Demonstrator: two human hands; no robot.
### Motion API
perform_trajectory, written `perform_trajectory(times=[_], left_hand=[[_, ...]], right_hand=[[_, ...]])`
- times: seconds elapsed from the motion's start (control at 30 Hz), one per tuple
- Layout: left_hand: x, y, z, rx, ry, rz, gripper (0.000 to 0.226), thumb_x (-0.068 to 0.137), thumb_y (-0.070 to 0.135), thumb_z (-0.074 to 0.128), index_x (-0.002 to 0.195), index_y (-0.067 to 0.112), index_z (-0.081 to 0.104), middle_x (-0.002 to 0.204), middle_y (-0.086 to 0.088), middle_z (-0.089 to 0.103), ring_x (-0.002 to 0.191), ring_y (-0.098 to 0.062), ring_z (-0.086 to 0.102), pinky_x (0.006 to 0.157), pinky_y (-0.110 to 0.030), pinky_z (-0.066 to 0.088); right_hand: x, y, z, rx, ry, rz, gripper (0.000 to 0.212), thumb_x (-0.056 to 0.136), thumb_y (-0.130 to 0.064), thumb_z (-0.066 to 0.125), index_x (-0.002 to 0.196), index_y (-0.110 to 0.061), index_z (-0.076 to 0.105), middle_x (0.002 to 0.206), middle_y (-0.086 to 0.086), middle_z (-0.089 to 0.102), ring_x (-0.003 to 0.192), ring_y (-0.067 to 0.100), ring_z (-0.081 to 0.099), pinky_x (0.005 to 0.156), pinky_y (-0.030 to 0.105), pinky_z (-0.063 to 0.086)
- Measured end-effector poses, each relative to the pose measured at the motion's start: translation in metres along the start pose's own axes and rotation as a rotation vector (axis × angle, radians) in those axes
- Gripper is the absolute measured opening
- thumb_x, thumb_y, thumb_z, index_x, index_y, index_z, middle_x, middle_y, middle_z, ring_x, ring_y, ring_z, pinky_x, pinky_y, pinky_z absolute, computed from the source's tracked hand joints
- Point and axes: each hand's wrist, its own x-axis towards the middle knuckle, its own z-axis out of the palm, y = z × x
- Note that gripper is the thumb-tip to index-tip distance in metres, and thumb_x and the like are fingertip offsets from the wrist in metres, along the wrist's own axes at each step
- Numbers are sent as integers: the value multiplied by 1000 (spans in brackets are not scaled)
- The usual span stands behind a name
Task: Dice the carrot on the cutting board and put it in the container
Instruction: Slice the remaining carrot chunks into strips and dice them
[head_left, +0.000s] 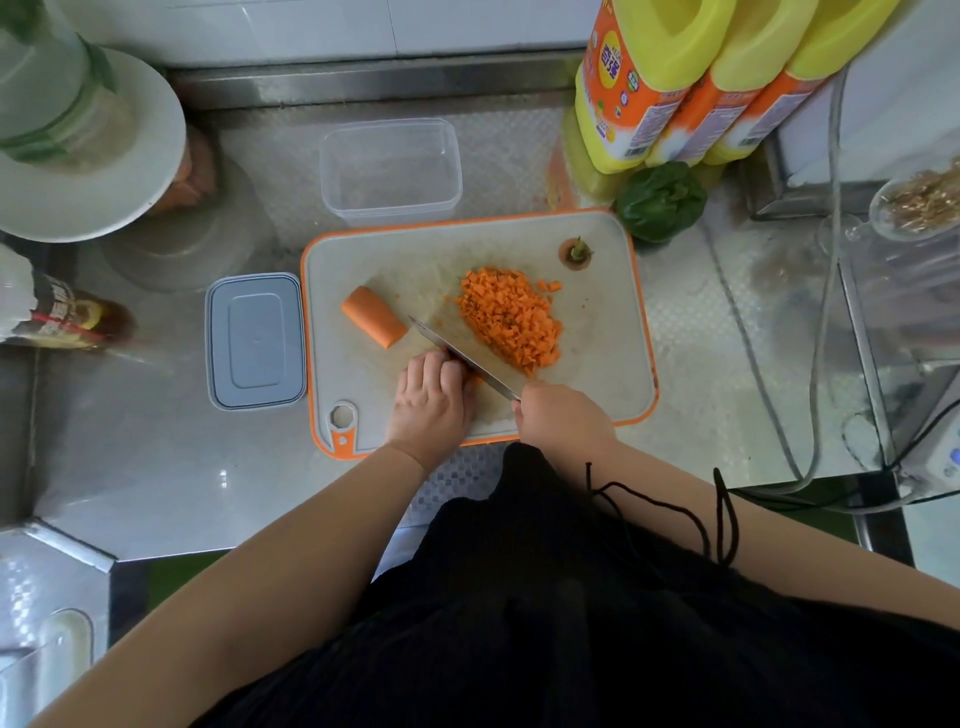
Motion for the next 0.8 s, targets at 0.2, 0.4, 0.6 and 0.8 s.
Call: perform_trajectory(times=[0.2, 0.4, 0.6, 0.8], left_hand=[[-1, 2, -2, 1, 8, -8, 8, 97, 17, 46, 93, 9, 45, 91, -16, 55, 85, -32, 46, 70, -42, 44], [-2, 3, -11, 69, 4, -17, 17, 97, 26, 53, 93, 9, 54, 96, -15, 58, 87, -33, 49, 72, -42, 44], [-7, 6, -26, 51, -33, -10, 20, 93, 29, 51, 97, 10, 51, 97, -13, 54, 88, -33, 46, 75, -41, 41], [-8, -1, -16, 47, -81, -43, 27, 95, 30, 48, 90, 4, 54, 96, -16, 54, 88, -33, 46, 76, -42, 44]], right_hand=[[4, 3, 9, 92, 57, 2, 34, 101, -35, 37, 102, -9, 58, 84, 5, 55, 90, 28, 61, 77, 37, 48], [6, 18, -4, 246, 52, 19, 35, 100, -38, 42, 87, -7, 52, 91, 15, 62, 88, 33, 60, 68, 34, 40], [-12, 14, -4, 92, 55, -73, 31, 102, -37, 34, 84, -14, 44, 74, 1, 47, 81, 27, 58, 63, 33, 39], [-16, 7, -3, 5, 38, -91, 31, 102, -34, 34, 98, -10, 53, 78, 1, 48, 83, 27, 59, 69, 38, 47]])
